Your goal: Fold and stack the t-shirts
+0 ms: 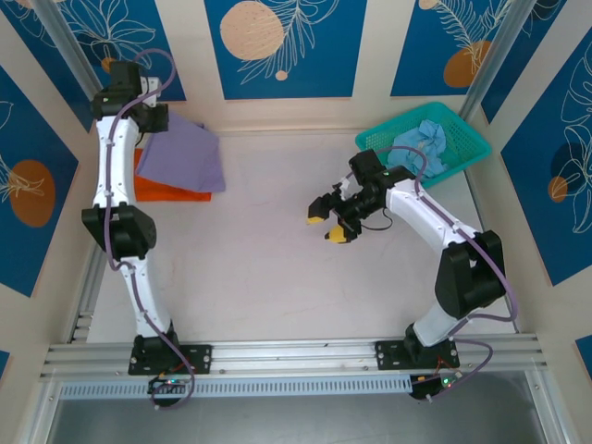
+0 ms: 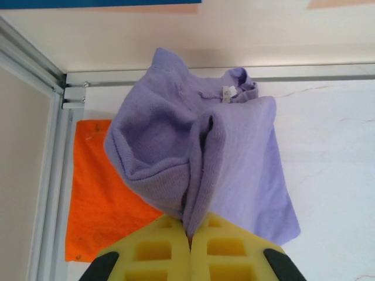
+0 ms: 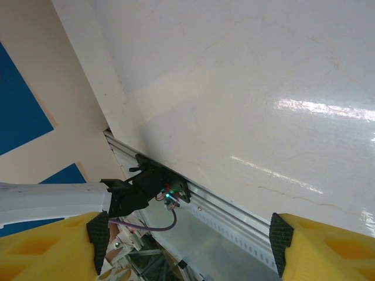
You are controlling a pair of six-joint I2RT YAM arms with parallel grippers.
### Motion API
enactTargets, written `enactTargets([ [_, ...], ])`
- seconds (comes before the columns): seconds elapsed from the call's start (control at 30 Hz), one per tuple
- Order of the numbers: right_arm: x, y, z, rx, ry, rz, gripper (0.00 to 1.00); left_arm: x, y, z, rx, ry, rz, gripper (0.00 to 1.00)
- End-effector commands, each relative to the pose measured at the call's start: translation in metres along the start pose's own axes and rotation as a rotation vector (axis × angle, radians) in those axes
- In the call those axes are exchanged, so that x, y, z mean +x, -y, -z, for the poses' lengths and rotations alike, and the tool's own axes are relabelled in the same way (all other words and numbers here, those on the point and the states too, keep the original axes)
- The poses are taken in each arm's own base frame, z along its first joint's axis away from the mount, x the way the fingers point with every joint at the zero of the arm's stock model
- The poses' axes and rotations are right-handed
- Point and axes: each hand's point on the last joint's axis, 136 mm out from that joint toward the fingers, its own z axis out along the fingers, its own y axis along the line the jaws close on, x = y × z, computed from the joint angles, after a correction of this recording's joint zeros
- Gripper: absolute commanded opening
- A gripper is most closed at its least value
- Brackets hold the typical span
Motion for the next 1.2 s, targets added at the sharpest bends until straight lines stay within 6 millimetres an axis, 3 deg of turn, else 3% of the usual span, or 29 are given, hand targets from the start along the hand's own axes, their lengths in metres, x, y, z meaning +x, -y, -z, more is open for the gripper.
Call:
enactTargets([
  [0.0, 0.006, -0.005, 0.000, 0.009, -0.031, -0.002, 0.75, 0.008, -0.015, -0.031, 0.008, -0.032, 0.010, 0.00],
  [0.17, 0.009, -0.007, -0.001, 0.039, -0.051, -0.018, 0.75, 0.018, -0.040, -0.072, -0.042, -0.068, 0.026, 0.00],
  [0.33, 0.014, -0.009, 0.002, 0.075, -0.067, -0.040, 0.75, 0.031, -0.088, -0.109, -0.173, -0.090, 0.069, 0.00],
  [0.37, 0.014, -0.009, 0.003, 0.081, -0.068, -0.046, 0.75, 0.035, -0.101, -0.115, -0.237, -0.100, 0.068, 0.16],
  [0.4, 0.014, -0.010, 0.004, 0.085, -0.065, -0.046, 0.76, 0.038, -0.112, -0.119, -0.296, -0.105, 0.062, 0.42],
  [0.47, 0.013, -0.012, 0.007, 0.085, -0.057, -0.047, 0.77, 0.036, -0.132, -0.115, -0.411, -0.097, 0.081, 0.75],
  [0.57, 0.007, -0.013, 0.014, 0.082, -0.025, -0.047, 0.78, 0.028, -0.163, -0.080, -0.612, -0.064, 0.144, 0.87],
  [0.6, 0.004, -0.015, 0.017, 0.075, -0.008, -0.038, 0.78, 0.023, -0.172, -0.059, -0.695, -0.043, 0.179, 0.99],
  [0.67, -0.001, -0.018, 0.025, 0.075, 0.038, -0.007, 0.79, 0.018, -0.177, -0.026, -0.746, -0.013, 0.234, 1.00],
  [0.8, -0.014, -0.027, 0.052, 0.079, 0.177, 0.068, 0.84, 0.015, -0.160, 0.032, -0.701, 0.033, 0.373, 1.00],
  [0.83, -0.018, -0.027, 0.060, 0.089, 0.218, 0.080, 0.85, 0.017, -0.151, 0.039, -0.663, 0.039, 0.406, 1.00],
  [0.87, -0.023, -0.026, 0.068, 0.101, 0.268, 0.091, 0.99, 0.019, -0.139, 0.047, -0.609, 0.054, 0.449, 1.00],
  [0.97, -0.038, -0.021, 0.102, 0.155, 0.451, 0.115, 0.99, 0.022, -0.097, 0.064, -0.465, 0.148, 0.500, 1.00],
  [1.03, -0.045, -0.009, 0.128, 0.241, 0.596, 0.126, 0.99, 0.026, -0.069, 0.070, -0.359, 0.234, 0.524, 1.00],
  [1.17, -0.052, 0.029, 0.185, 0.421, 0.892, 0.117, 0.99, 0.056, -0.029, 0.085, -0.247, 0.336, 0.571, 1.00],
])
